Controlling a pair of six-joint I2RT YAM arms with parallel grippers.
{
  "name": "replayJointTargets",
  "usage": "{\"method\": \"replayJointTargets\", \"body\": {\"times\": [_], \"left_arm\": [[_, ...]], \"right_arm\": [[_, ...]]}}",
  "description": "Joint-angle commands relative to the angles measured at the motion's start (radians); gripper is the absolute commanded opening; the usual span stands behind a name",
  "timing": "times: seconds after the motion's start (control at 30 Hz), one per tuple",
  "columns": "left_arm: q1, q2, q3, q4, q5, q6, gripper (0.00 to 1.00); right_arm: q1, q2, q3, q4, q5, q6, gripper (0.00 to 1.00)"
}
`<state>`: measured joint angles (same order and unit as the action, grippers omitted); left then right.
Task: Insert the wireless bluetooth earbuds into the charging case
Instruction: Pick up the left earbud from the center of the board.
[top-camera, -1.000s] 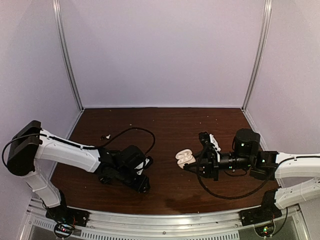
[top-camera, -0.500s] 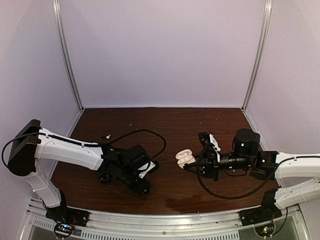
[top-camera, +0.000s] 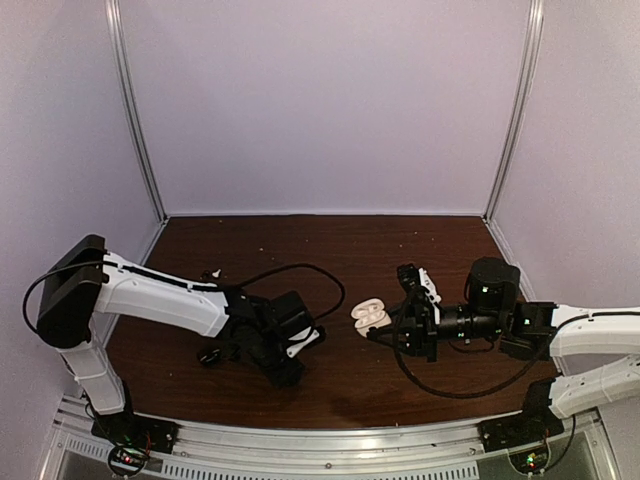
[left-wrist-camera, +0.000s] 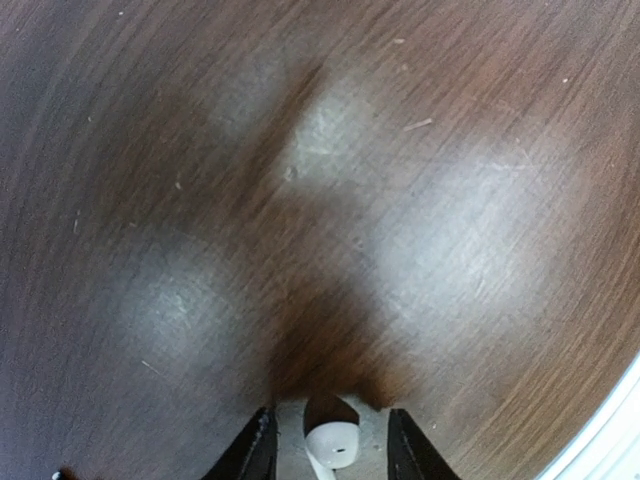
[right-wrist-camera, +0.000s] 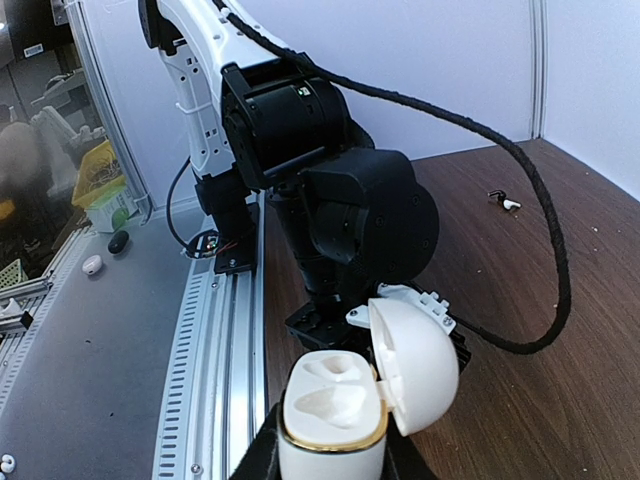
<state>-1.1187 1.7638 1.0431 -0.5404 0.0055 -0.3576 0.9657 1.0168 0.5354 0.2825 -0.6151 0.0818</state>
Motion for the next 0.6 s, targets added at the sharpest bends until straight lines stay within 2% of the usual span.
{"method": "replayJointTargets", "body": {"times": [0.0, 0.57], "left_arm": [[-0.004, 0.015, 0.031, -0.035, -0.029, 0.042, 0.37], [-0.013, 0.042, 0.039, -0.057, -0.009, 0.063, 0.30]], "right_arm": [[0.005, -0.009, 0.021, 0.010, 0.012, -0.001, 0.04], [0.005, -0.004, 0.021, 0.011, 0.015, -0.002, 0.04]]}}
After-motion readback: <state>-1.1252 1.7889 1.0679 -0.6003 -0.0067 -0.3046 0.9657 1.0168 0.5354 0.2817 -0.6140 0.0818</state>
